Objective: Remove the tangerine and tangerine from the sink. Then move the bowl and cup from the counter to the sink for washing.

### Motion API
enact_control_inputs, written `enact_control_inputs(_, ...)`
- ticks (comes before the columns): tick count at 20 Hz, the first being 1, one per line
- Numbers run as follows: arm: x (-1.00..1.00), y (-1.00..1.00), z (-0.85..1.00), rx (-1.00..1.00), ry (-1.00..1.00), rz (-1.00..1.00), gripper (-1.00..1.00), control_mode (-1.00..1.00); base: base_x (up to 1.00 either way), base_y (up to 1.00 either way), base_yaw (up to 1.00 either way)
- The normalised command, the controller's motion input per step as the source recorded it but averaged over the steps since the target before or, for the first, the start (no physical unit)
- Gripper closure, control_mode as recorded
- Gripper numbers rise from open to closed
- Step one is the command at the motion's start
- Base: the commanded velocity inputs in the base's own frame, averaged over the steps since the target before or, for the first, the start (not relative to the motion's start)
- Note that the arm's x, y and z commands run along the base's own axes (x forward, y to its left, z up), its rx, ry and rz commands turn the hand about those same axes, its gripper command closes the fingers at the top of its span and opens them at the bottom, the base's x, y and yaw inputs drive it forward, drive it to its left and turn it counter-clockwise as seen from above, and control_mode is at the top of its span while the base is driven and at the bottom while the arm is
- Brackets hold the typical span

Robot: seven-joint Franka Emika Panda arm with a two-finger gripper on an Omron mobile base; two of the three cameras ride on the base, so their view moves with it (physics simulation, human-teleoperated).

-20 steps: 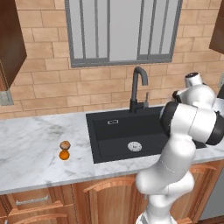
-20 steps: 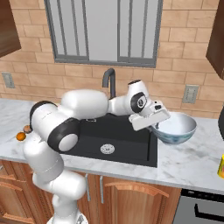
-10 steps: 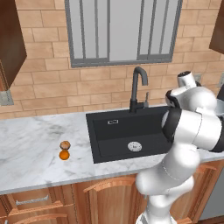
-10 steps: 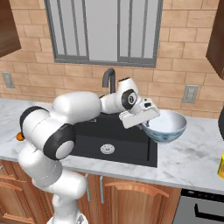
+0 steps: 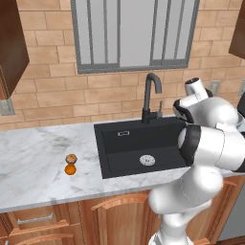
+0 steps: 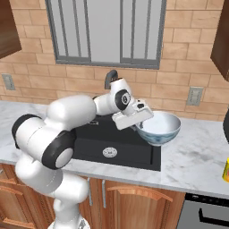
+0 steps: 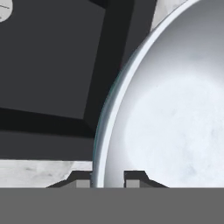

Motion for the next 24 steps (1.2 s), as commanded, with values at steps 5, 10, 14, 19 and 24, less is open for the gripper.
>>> enact_control_inputs(5, 0.0, 0.35, 0.0, 0.0, 0.0, 0.0, 1.0, -1.0, 0.0, 0.0, 0.0)
enact_control_inputs(10, 0.0, 0.36, 0.0, 0.0, 0.0, 0.0, 1.0, -1.0, 0.0, 0.0, 0.0)
enact_control_inputs(14, 0.05, 0.32, 0.0, 0.0, 0.0, 0.0, 1.0, -1.0, 0.0, 0.0, 0.0)
enact_control_inputs(19, 0.12, 0.3, 0.0, 0.0, 0.0, 0.0, 1.0, -1.0, 0.0, 0.0, 0.0)
enact_control_inputs(24, 0.14, 0.31, 0.0, 0.0, 0.0, 0.0, 1.0, -1.0, 0.0, 0.0, 0.0)
